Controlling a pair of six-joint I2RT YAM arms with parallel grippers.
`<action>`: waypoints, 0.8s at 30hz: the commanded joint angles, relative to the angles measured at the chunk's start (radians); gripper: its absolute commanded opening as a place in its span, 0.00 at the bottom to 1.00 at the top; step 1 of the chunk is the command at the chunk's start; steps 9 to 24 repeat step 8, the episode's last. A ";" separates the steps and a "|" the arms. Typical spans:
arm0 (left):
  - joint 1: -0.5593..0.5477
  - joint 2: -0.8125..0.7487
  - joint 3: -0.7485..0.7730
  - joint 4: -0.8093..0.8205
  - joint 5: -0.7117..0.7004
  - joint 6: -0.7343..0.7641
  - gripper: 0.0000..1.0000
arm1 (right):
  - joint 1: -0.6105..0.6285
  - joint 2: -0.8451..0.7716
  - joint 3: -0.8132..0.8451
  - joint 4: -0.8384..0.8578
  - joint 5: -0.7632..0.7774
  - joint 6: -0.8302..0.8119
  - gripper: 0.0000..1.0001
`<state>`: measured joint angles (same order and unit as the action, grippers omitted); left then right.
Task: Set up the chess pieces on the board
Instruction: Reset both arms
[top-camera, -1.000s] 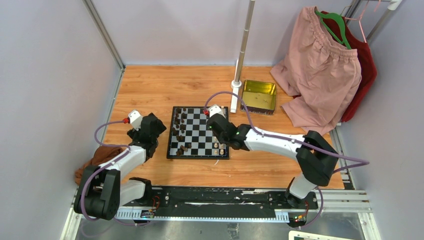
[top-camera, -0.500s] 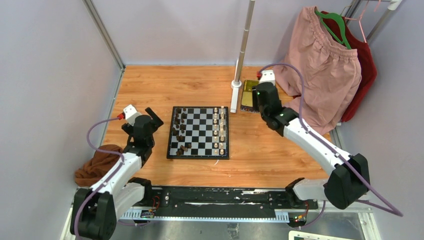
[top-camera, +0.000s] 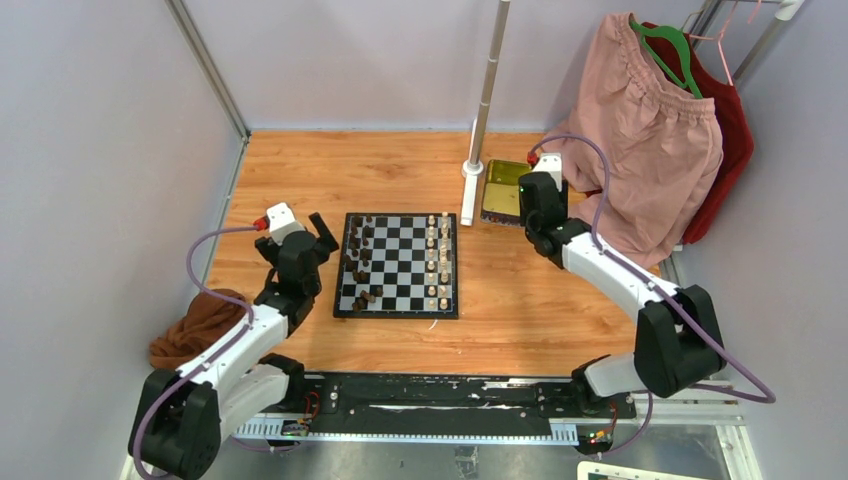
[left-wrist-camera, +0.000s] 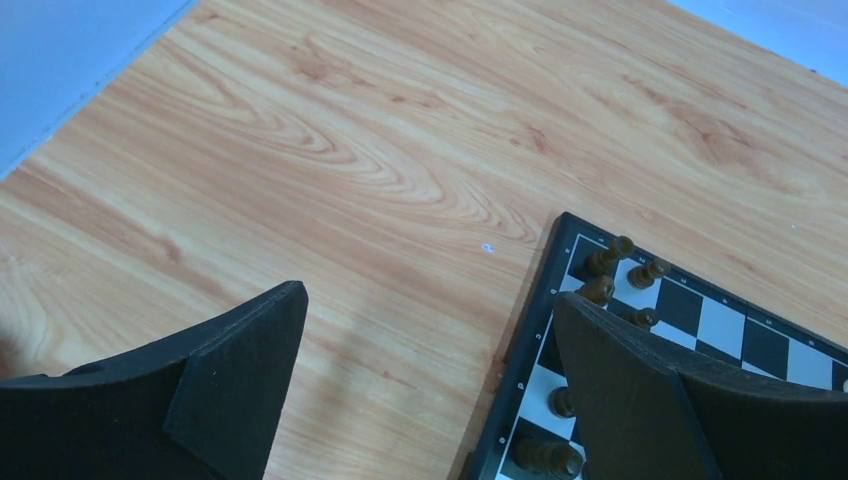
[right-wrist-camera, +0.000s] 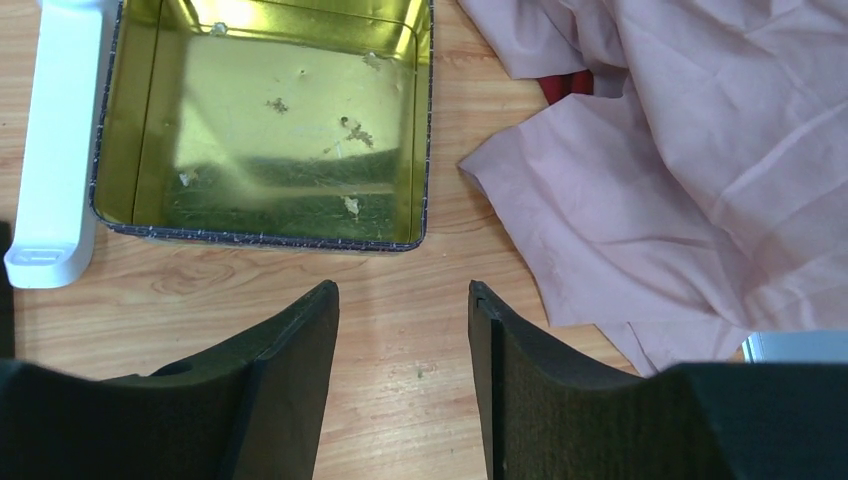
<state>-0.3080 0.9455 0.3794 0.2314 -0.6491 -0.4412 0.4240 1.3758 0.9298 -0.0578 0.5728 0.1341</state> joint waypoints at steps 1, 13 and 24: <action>-0.028 0.018 -0.011 0.086 -0.086 0.063 1.00 | -0.015 0.012 -0.008 0.050 0.073 -0.010 0.55; -0.031 0.021 -0.016 0.103 -0.101 0.075 1.00 | -0.016 -0.051 -0.099 0.185 0.023 -0.049 0.61; -0.031 0.021 -0.016 0.103 -0.101 0.075 1.00 | -0.016 -0.051 -0.099 0.185 0.023 -0.049 0.61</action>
